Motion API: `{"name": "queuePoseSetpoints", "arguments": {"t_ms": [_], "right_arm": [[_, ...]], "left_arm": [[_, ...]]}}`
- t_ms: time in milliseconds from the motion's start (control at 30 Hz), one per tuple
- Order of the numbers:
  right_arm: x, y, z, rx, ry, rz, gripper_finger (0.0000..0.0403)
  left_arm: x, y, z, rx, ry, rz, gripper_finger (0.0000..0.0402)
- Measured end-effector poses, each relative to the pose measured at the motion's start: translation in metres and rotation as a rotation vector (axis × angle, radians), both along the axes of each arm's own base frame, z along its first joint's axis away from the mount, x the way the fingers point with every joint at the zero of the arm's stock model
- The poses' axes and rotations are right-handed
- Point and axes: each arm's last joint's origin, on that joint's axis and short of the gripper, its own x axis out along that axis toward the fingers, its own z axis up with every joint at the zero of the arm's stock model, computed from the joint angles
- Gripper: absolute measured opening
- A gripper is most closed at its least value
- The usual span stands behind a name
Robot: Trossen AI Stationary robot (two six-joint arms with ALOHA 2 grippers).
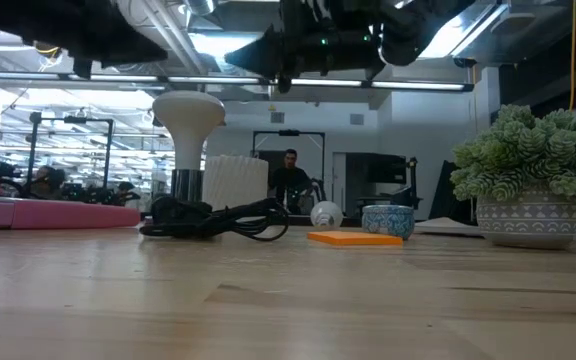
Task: Screw lightbulb
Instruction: Insert the lightbulb into the silver lamp
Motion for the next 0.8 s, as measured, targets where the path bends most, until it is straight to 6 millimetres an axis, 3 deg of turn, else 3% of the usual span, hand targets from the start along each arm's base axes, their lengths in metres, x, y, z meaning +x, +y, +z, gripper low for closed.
{"name": "queuePoseSetpoints", "arguments": {"t_ms": [167, 300, 500, 800], "right_arm": [[-0.005, -0.028, -0.008, 0.013, 0.034, -0.032, 0.0019], [-0.001, -0.037, -0.024, 0.035, 0.059, -0.032, 0.0019], [0.006, -0.033, -0.046, 0.051, 0.111, -0.019, 0.0019], [0.011, -0.021, -0.051, 0.054, 0.122, 0.011, 0.0019]], "left_arm": [[-0.002, -0.015, -0.002, -0.055, -0.020, -0.201, 0.0000], [-0.003, -0.018, -0.010, -0.132, -0.003, -0.232, 0.0000], [0.001, -0.020, -0.024, -0.200, 0.034, -0.198, 0.0000], [0.006, -0.021, -0.035, -0.184, 0.046, -0.073, 0.0000]]}}
